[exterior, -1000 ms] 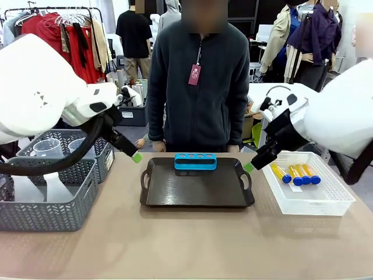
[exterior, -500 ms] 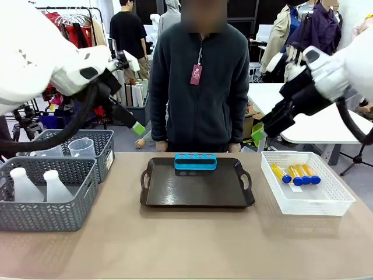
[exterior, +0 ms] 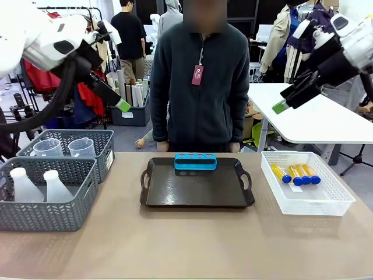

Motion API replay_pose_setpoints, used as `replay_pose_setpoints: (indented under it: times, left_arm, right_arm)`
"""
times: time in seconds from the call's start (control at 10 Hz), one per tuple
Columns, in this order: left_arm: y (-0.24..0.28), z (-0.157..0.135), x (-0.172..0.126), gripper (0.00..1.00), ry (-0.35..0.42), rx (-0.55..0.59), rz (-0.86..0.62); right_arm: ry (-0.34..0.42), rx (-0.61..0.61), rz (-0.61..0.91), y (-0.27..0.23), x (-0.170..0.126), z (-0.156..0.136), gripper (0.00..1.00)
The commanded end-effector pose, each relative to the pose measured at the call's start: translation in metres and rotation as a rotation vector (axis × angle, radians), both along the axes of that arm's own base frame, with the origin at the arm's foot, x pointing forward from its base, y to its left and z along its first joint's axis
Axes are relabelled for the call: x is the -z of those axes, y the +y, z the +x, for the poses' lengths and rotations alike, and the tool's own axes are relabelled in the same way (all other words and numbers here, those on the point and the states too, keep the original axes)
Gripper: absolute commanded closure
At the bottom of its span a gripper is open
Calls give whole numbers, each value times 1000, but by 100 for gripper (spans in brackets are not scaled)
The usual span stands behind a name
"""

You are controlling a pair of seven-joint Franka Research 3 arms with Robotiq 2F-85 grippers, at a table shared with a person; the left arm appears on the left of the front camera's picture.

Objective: Prepare the laboratory tools.
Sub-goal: Pick up one Large Measuring Cup and place it on the Handle tray.

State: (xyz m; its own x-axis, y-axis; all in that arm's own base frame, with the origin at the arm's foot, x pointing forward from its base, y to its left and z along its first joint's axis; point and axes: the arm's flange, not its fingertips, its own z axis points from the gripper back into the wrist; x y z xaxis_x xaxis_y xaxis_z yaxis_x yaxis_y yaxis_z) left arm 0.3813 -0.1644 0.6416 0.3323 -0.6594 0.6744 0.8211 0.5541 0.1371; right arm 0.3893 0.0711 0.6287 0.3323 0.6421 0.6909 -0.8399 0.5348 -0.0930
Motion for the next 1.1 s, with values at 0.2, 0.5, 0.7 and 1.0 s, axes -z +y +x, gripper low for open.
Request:
replay_pose_setpoints:
  times: [0.2, 0.5, 0.7, 1.0]
  left_arm:
    - [15, 29, -22, 0, -39, 2, 26]
    - [20, 46, -34, 0, -58, -14, 0]
    - [22, 48, -36, 0, -55, -17, -7]
    - [26, 48, -28, 0, -41, -18, -44]
  right_arm:
    - [14, 16, 28, -12, -15, 25, 0]
    - [12, 23, 41, -20, -23, 28, 0]
    - [3, 29, 54, -27, -29, 28, 0]
    - [-5, 25, 60, -28, -36, 29, 0]
